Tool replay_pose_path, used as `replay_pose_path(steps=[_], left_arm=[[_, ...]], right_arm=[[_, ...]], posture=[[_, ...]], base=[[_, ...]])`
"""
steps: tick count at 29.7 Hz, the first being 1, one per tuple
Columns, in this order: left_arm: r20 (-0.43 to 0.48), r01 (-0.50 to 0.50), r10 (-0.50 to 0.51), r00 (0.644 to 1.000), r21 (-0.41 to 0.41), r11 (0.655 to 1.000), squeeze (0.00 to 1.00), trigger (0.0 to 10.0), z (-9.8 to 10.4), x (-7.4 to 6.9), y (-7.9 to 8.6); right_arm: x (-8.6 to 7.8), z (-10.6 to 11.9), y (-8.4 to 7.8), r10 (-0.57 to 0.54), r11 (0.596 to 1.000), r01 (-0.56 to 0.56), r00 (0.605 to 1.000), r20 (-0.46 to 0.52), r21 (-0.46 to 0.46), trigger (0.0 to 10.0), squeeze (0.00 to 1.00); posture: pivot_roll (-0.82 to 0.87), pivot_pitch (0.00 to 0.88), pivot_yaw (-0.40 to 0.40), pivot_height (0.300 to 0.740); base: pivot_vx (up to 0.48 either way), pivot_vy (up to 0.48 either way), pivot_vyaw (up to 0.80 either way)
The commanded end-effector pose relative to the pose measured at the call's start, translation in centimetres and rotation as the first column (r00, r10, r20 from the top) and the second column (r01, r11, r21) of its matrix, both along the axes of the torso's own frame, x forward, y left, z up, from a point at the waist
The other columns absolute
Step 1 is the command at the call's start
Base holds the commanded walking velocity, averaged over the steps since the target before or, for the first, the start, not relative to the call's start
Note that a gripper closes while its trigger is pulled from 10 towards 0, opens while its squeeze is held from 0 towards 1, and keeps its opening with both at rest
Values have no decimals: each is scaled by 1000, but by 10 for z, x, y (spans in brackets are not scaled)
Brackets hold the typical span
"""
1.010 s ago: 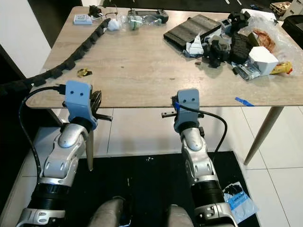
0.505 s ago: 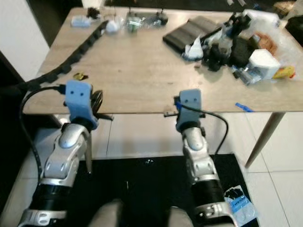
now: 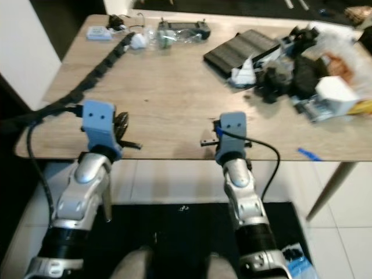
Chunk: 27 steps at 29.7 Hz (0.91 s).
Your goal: Picking trash to rubbish bin
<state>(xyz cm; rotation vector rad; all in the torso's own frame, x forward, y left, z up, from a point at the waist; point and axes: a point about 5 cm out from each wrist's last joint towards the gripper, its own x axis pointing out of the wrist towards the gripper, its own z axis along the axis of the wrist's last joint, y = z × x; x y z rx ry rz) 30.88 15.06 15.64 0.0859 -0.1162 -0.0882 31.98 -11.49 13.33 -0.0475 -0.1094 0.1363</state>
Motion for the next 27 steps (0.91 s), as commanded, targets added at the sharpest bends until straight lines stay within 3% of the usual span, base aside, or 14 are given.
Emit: replay_pose_path(steps=[1,9,13,20,27], left_arm=[[-12,7,-7,1000,3,1000,0,10000,-3,-2,-1],[-13,9,-9,1000,3,1000,0,10000,-2,-3,-2],[-2,20,-20,1000,1,1000,0,10000,1,-3,-3],[6,35,-35,999,-1,999,0,10000,4,-4,-6],[3,47,-47,999,-2,999,0,10000,3,-6,-10]], right_arm=[[-1,-4,-8,-21,1000,21,1000,-15,-15,10000,0],[0,1,-8,-28,999,28,1000,7,-24,10000,0],[4,15,-23,-119,992,121,991,64,-24,10000,0],[5,21,-36,-165,985,168,983,85,-29,10000,0],[5,21,-41,-184,982,187,980,80,-33,10000,0]], posture=[[34,121,-25,740],[34,123,-26,740],[30,122,-25,740],[25,119,-24,740],[22,118,-26,740]], base=[[285,0,0],[284,0,0],[282,0,0],[282,0,0],[280,0,-445]])
